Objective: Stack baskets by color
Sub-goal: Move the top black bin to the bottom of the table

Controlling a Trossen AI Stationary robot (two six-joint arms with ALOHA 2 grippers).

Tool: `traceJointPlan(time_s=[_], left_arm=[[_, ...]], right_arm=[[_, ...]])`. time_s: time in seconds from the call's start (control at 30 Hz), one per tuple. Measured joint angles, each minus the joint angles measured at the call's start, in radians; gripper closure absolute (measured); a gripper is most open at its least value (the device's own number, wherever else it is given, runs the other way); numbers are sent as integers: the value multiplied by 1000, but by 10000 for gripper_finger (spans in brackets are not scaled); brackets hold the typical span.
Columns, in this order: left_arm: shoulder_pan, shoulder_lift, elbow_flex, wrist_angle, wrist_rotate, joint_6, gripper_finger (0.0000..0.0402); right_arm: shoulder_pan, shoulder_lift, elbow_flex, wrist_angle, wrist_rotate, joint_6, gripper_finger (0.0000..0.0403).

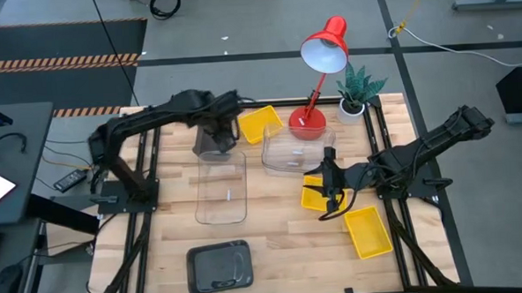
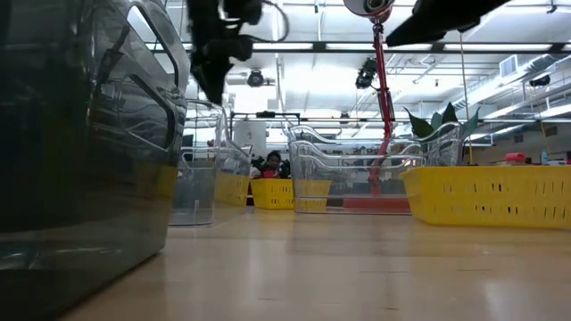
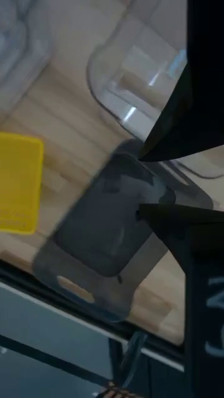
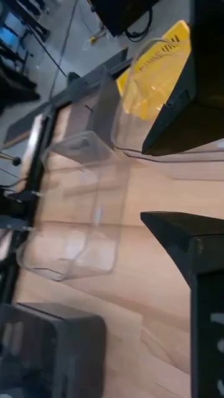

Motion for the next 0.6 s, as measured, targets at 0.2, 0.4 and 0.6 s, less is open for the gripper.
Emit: traceJointPlan(time_s=[0.2, 0.4, 0.6], left_arm=[[48, -165, -228, 124, 26, -62, 285], [116, -234, -351, 153, 50, -117, 285], [209, -254, -482, 217, 98, -123, 285]], right_arm=[[-3, 0, 0, 84, 0, -40, 241], [-5, 0, 0, 98, 0, -42, 241], [-5, 0, 0, 98, 0, -34, 241]])
